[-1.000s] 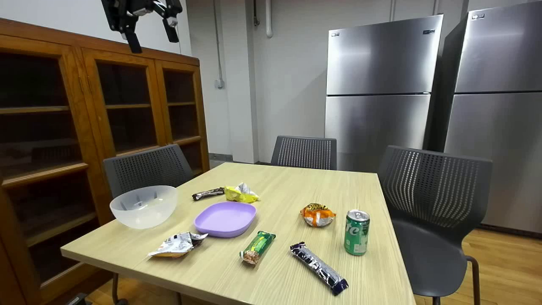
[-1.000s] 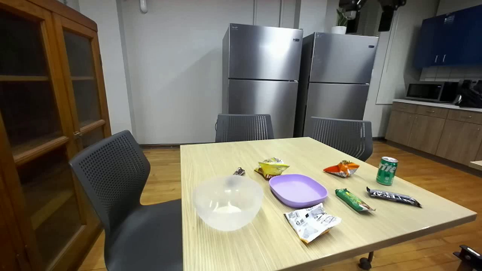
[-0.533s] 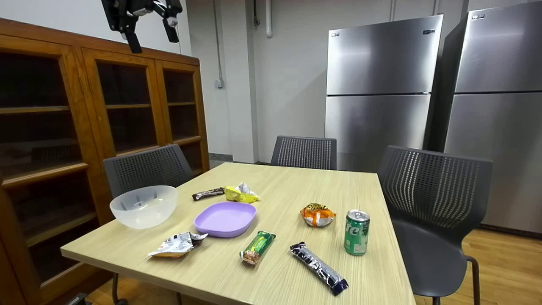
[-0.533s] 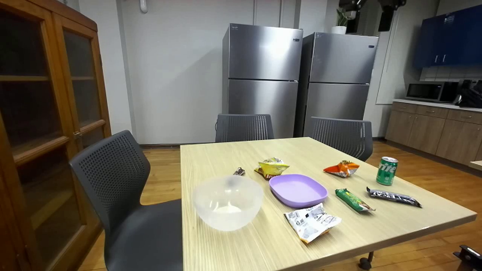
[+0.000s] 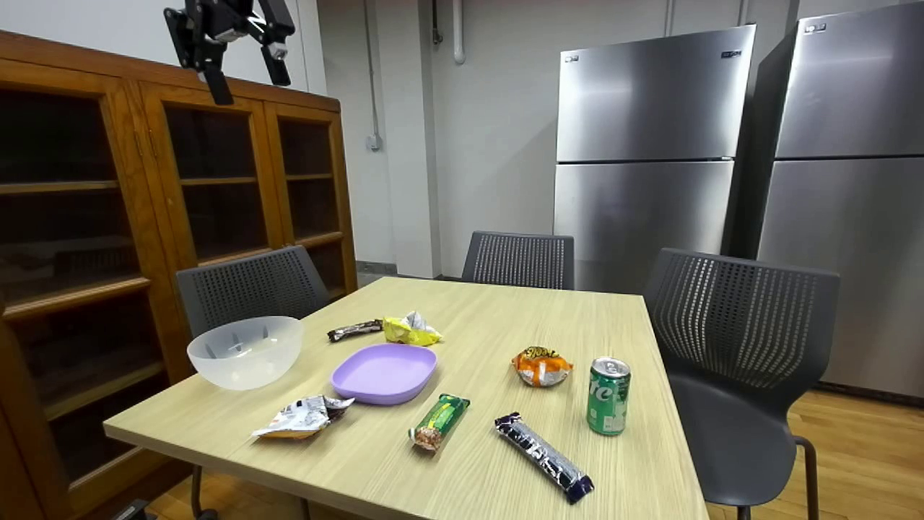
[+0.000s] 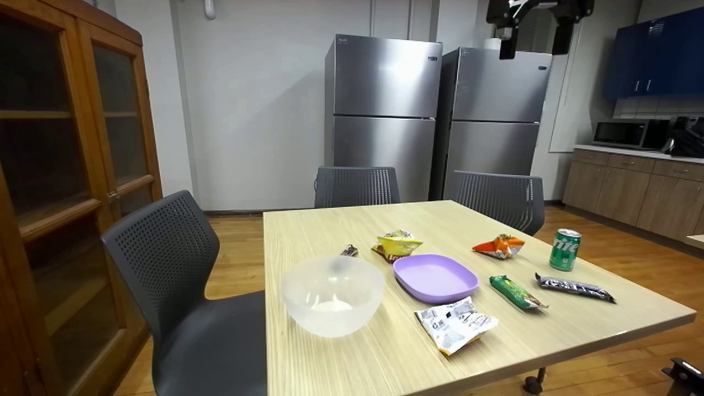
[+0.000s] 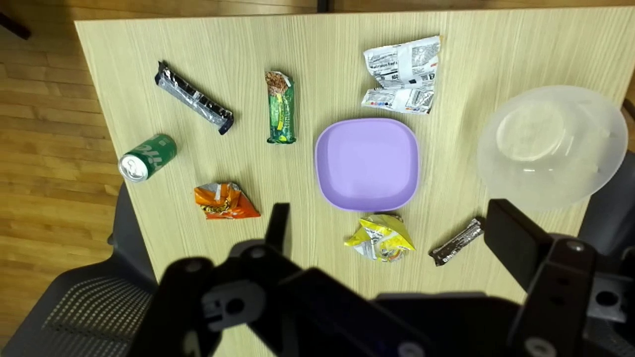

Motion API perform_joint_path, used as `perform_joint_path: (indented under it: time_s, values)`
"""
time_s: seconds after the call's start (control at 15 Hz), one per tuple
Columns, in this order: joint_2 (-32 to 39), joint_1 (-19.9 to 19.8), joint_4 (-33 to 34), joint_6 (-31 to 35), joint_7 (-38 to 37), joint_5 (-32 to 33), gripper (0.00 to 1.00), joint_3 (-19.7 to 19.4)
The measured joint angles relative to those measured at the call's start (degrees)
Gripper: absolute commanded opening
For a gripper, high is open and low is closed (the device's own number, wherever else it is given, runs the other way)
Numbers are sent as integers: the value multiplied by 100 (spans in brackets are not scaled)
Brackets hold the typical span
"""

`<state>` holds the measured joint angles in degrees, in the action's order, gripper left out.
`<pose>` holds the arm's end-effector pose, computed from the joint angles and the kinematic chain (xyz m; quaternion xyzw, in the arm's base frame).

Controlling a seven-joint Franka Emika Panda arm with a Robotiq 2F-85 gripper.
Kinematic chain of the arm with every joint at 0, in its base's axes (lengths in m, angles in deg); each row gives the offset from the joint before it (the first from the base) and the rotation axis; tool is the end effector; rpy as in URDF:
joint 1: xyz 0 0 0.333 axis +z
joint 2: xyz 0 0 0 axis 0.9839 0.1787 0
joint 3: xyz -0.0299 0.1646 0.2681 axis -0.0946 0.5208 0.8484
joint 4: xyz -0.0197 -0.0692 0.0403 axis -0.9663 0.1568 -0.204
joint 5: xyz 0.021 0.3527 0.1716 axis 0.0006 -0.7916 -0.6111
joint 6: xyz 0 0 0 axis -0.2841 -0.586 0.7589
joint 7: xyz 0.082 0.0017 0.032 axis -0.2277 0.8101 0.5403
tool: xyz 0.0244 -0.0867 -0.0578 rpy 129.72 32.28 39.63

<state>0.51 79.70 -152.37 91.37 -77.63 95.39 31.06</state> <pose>0.3930 0.0574 0.5646 0.9936 -0.0326 0.0619 0.0881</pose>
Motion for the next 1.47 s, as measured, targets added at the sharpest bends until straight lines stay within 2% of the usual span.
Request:
perform_joint_path:
  time_s: [0.33,1.0,1.47]
  values:
    - [192,0,-184,9,-548,0,100,156]
    - [1097,14,-260,78,-730,30,100,168]
    - [1638,14,-253,388,-770,52,100,87]
